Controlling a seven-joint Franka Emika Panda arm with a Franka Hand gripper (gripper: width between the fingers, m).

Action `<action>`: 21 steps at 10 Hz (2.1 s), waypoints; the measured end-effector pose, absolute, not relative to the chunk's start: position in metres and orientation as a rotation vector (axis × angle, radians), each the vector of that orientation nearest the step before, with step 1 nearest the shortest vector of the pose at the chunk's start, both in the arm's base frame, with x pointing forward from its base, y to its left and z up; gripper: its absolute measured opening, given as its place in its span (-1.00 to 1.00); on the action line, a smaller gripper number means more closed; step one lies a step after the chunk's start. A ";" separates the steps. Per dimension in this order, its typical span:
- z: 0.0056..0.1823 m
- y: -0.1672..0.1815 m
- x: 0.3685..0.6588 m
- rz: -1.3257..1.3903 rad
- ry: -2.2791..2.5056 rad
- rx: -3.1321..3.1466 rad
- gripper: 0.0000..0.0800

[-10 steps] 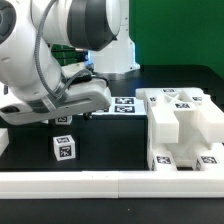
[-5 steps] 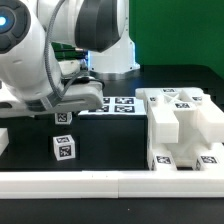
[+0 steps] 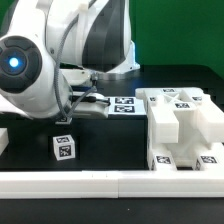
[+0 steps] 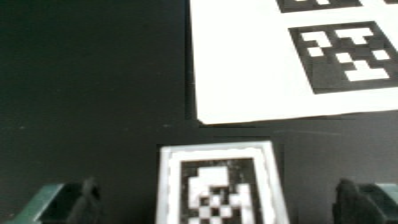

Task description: Assemble chair

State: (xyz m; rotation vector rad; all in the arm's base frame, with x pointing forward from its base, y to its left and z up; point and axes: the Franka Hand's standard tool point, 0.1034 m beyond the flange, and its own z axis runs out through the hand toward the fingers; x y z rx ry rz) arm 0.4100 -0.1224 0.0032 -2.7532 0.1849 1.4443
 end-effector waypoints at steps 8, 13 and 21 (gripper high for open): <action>0.022 -0.112 0.425 1.405 0.151 -2.770 -0.30; 0.108 -0.088 0.474 0.740 -0.002 -2.972 -0.30; 0.165 -0.037 0.536 -0.299 -0.013 -3.089 -0.30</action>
Offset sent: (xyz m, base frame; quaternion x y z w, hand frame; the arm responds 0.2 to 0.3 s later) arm 0.0000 0.0000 0.0000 0.0000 0.0000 0.0000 1.0000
